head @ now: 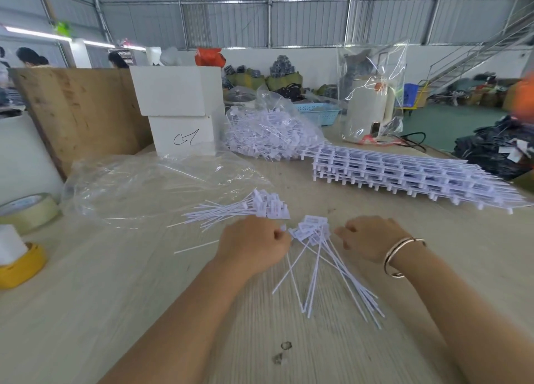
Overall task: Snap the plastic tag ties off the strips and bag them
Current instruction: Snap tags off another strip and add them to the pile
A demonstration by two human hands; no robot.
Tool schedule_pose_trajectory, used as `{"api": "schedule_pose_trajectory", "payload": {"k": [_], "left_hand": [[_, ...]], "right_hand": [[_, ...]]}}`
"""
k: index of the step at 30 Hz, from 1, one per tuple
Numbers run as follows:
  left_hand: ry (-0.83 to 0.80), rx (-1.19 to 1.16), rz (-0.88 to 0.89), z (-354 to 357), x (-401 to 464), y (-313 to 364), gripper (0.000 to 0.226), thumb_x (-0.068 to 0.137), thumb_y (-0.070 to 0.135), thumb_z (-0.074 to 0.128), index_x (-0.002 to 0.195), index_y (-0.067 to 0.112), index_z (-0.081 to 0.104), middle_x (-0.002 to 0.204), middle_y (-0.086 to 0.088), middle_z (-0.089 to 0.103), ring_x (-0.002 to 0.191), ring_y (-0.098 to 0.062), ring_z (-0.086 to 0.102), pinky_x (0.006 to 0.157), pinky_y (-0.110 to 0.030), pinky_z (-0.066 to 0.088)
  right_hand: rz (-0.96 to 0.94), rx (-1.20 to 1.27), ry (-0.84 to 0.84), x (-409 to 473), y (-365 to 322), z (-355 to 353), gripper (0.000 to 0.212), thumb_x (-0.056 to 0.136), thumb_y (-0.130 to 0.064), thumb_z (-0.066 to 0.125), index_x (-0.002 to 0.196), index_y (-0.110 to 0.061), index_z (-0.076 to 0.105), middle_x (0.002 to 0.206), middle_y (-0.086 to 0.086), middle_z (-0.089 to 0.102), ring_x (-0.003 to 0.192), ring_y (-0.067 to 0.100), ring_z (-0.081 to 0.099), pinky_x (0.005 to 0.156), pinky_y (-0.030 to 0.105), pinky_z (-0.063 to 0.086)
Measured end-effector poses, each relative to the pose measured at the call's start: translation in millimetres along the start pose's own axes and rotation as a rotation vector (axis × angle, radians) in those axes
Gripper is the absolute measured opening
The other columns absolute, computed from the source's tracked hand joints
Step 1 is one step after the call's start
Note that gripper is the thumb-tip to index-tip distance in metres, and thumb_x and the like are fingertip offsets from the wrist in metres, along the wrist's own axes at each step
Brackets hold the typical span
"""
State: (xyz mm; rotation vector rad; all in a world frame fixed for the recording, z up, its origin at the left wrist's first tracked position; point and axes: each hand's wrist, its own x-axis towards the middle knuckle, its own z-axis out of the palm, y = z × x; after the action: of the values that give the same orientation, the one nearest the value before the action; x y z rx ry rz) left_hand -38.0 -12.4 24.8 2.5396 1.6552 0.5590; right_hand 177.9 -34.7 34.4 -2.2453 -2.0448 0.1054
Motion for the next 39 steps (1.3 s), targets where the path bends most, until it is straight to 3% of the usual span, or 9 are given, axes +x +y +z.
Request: {"api": "schedule_pose_trajectory", "payload": {"k": [7, 11, 15, 19, 22, 26, 31, 35, 39], "left_hand": [[-0.104, 0.017, 0.046, 7.5, -7.1, 19.7, 0.053, 0.079, 0.076, 0.029, 0.077, 0.028, 0.050, 0.075, 0.011, 0.050, 0.072, -0.014, 0.050, 0.055, -0.026, 0.031], [-0.208, 0.015, 0.131, 3.8, -9.2, 15.5, 0.023, 0.083, 0.055, 0.051, 0.082, 0.032, 0.047, 0.082, 0.009, 0.048, 0.083, -0.018, 0.053, 0.060, -0.028, 0.036], [-0.206, 0.129, 0.115, 4.8, -6.6, 11.2, 0.018, 0.094, 0.024, 0.045, 0.110, 0.016, 0.046, 0.107, -0.007, 0.057, 0.099, -0.029, 0.057, 0.073, -0.033, 0.042], [-0.129, 0.132, 0.120, 6.2, -6.8, 7.1, 0.020, 0.093, 0.008, 0.040, 0.112, 0.012, 0.043, 0.096, -0.008, 0.055, 0.088, -0.028, 0.056, 0.065, -0.032, 0.036], [0.061, 0.118, 0.135, -6.3, 2.0, -9.5, 0.026, 0.091, 0.010, 0.043, 0.109, 0.029, 0.040, 0.079, 0.004, 0.051, 0.076, -0.024, 0.054, 0.059, -0.032, 0.037], [0.342, 0.175, 0.013, -18.1, 22.9, -59.6, 0.046, 0.090, 0.008, 0.046, 0.130, 0.029, 0.048, 0.107, -0.004, 0.063, 0.100, -0.029, 0.057, 0.080, -0.038, 0.042], [0.094, 0.111, -0.141, 10.8, 21.0, -92.0, 0.062, 0.083, 0.015, 0.051, 0.140, 0.036, 0.039, 0.128, 0.001, 0.044, 0.121, -0.021, 0.036, 0.097, -0.035, 0.025], [0.226, -0.039, -0.114, 9.0, 23.3, -91.1, 0.061, 0.079, 0.024, 0.057, 0.137, 0.032, 0.040, 0.139, 0.005, 0.031, 0.129, -0.016, 0.023, 0.103, -0.031, 0.014], [-0.072, -0.107, -0.032, 14.3, 17.7, -87.7, 0.101, 0.072, 0.072, 0.057, 0.149, 0.036, 0.003, 0.156, 0.014, -0.011, 0.142, -0.005, -0.013, 0.113, -0.034, -0.012]], "right_hand": [[-0.297, 0.235, -0.210, -18.7, -42.2, 3.5, 0.025, 0.090, -0.002, 0.040, 0.095, -0.008, 0.064, 0.106, 0.013, 0.062, 0.096, 0.020, 0.053, 0.089, 0.030, 0.040], [-0.334, 0.629, -0.313, -21.4, -42.1, 4.1, 0.043, 0.083, 0.014, 0.034, 0.103, -0.004, 0.068, 0.069, 0.000, 0.059, 0.067, 0.004, 0.053, 0.073, 0.015, 0.042], [-0.252, 0.837, -0.087, -11.0, -27.3, 0.4, 0.044, 0.079, 0.018, 0.033, 0.084, -0.004, 0.070, 0.056, 0.003, 0.055, 0.048, 0.003, 0.048, 0.052, 0.011, 0.039], [-0.219, 0.923, 0.238, -2.9, -12.6, 2.4, 0.049, 0.080, 0.016, 0.035, 0.069, -0.019, 0.067, 0.054, -0.004, 0.055, 0.044, -0.001, 0.045, 0.050, 0.013, 0.037], [-0.195, 0.969, 0.350, 3.5, -7.1, 5.7, 0.054, 0.080, 0.017, 0.033, 0.069, -0.023, 0.066, 0.055, -0.006, 0.054, 0.048, 0.003, 0.043, 0.052, 0.020, 0.037], [-0.210, 0.869, 0.360, 6.2, -9.0, 14.7, 0.055, 0.080, 0.016, 0.032, 0.072, -0.028, 0.065, 0.057, -0.007, 0.055, 0.054, 0.007, 0.047, 0.058, 0.024, 0.040], [-0.247, 0.823, 0.303, 5.0, -13.8, 22.1, 0.055, 0.083, 0.015, 0.035, 0.071, -0.030, 0.064, 0.057, -0.005, 0.056, 0.054, 0.008, 0.048, 0.059, 0.020, 0.040], [-0.268, 0.840, 0.305, 2.2, -12.0, 20.7, 0.052, 0.082, 0.016, 0.035, 0.074, -0.025, 0.066, 0.059, -0.001, 0.056, 0.057, 0.013, 0.049, 0.058, 0.015, 0.040], [-0.278, 0.799, 0.301, 0.4, -13.0, 19.3, 0.049, 0.084, 0.013, 0.037, 0.078, -0.025, 0.066, 0.060, -0.003, 0.057, 0.054, 0.008, 0.049, 0.054, 0.008, 0.038]]}}
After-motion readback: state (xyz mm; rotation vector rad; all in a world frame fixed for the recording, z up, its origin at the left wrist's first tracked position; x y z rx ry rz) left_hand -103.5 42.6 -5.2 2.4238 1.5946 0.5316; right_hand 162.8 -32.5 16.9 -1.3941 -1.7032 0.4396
